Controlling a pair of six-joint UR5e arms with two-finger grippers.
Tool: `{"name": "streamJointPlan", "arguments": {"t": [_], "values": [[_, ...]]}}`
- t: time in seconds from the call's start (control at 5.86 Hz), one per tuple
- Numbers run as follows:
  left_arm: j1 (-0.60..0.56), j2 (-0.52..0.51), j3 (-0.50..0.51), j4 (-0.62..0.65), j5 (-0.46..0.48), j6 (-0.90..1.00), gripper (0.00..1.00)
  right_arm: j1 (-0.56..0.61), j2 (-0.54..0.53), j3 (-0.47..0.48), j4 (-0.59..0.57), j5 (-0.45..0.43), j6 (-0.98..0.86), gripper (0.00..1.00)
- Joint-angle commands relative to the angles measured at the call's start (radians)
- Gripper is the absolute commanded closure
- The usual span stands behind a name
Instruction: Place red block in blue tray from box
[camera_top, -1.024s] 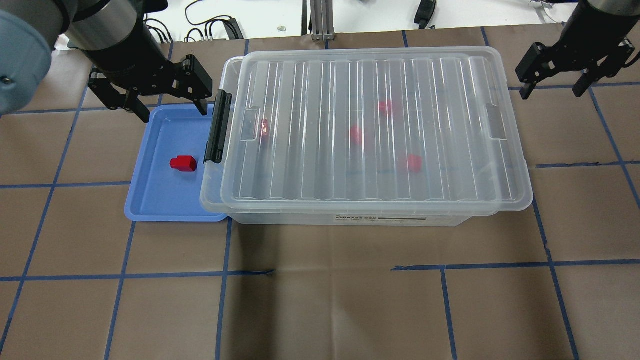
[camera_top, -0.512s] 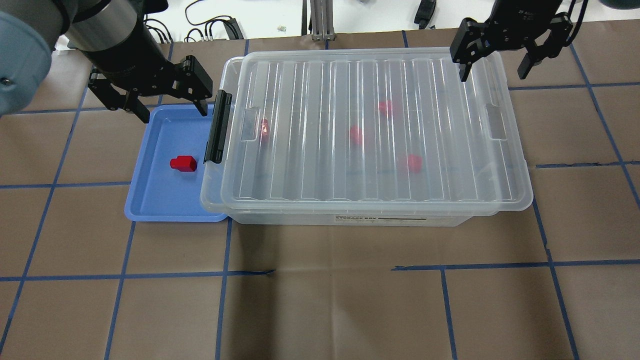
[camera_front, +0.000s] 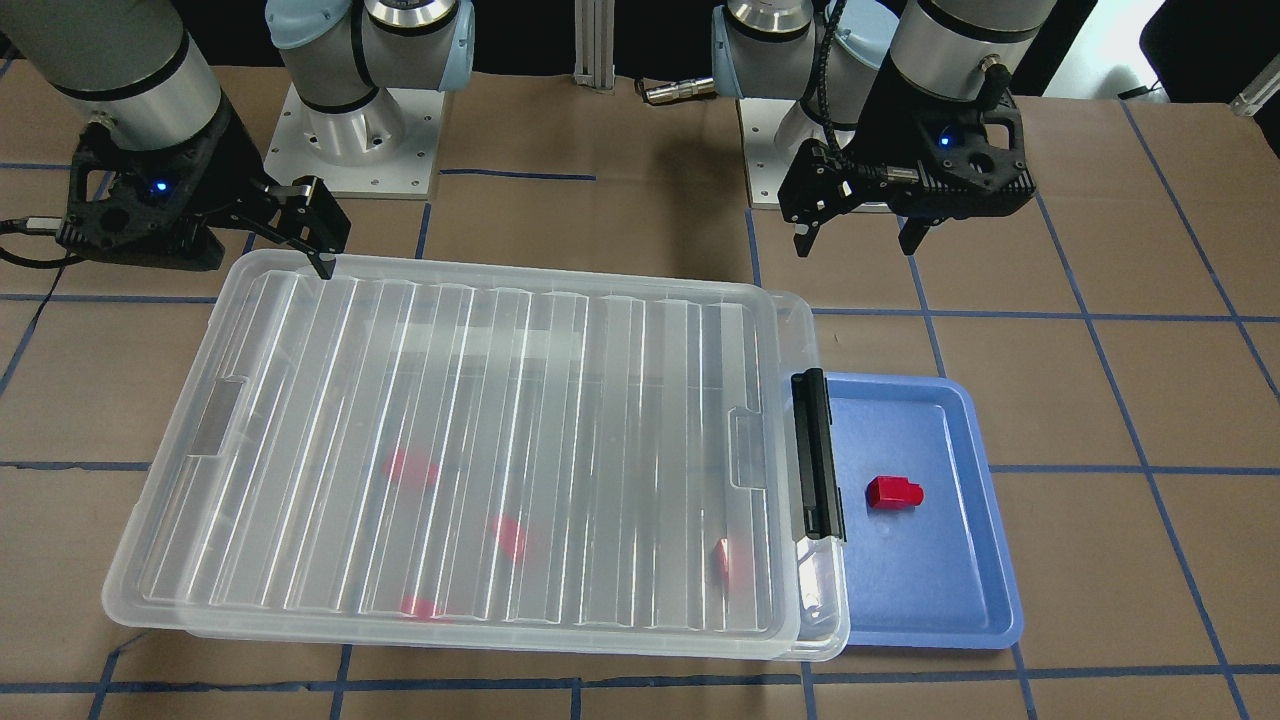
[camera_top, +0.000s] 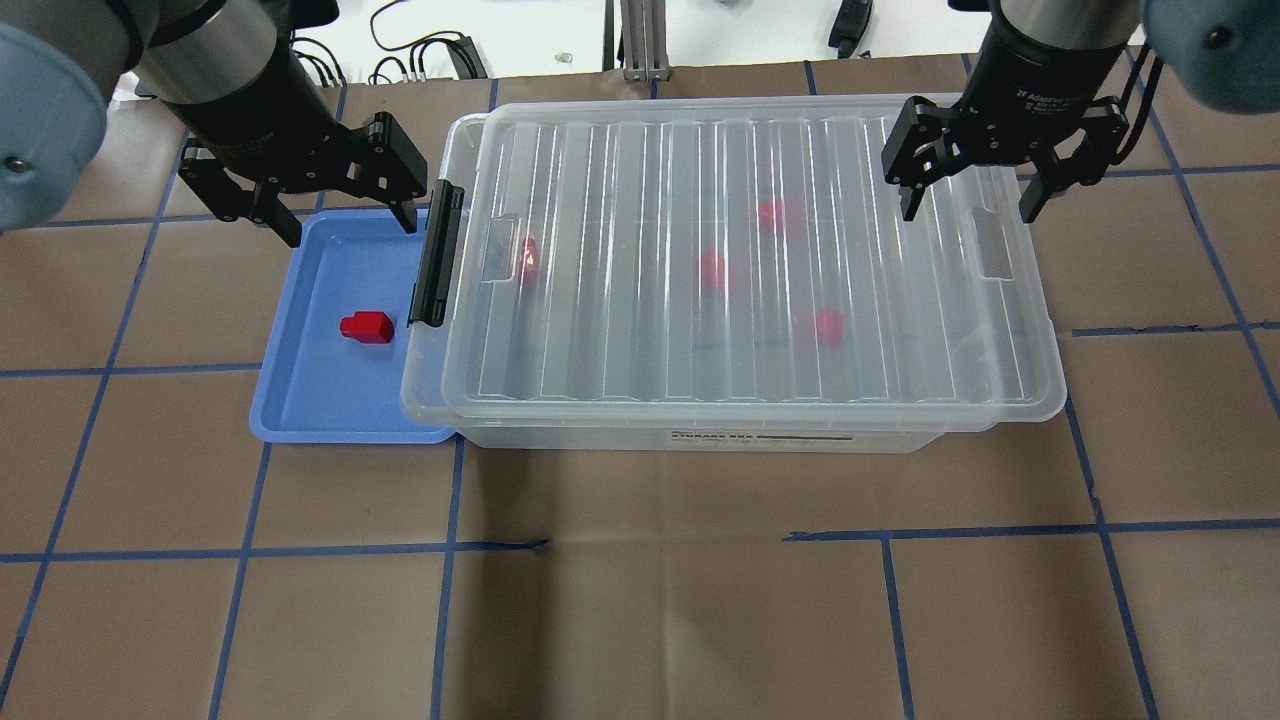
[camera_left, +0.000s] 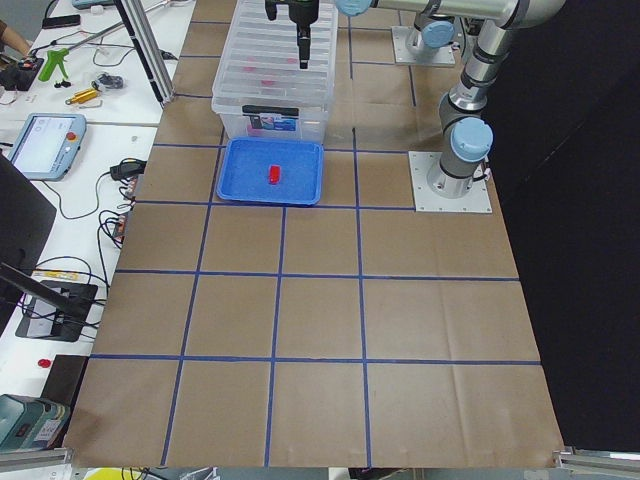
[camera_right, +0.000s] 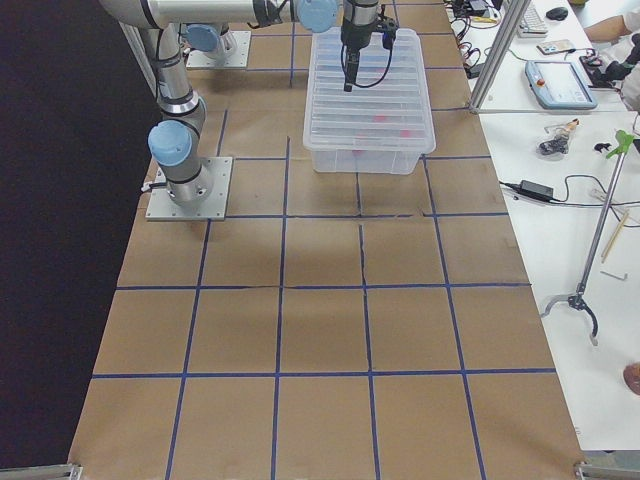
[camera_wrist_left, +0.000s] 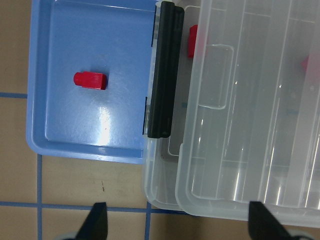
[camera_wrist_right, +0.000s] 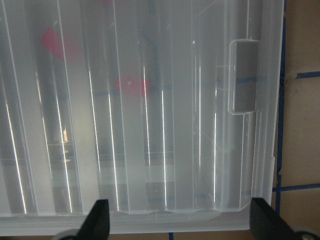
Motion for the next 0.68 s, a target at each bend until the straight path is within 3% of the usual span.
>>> {"name": "streamJointPlan", "arguments": {"t": [0.0, 0.51], "values": [[-0.001, 0.0, -0.002, -0.001, 0.0, 0.001, 0.01, 0.002, -0.007, 0.01, -0.02, 0.003, 0.002, 0.0], [-0.001, 0.001, -0.003, -0.001, 0.002, 0.007, 0.01, 0.0, -0.002, 0.01, -0.021, 0.005, 0.002, 0.0]]}}
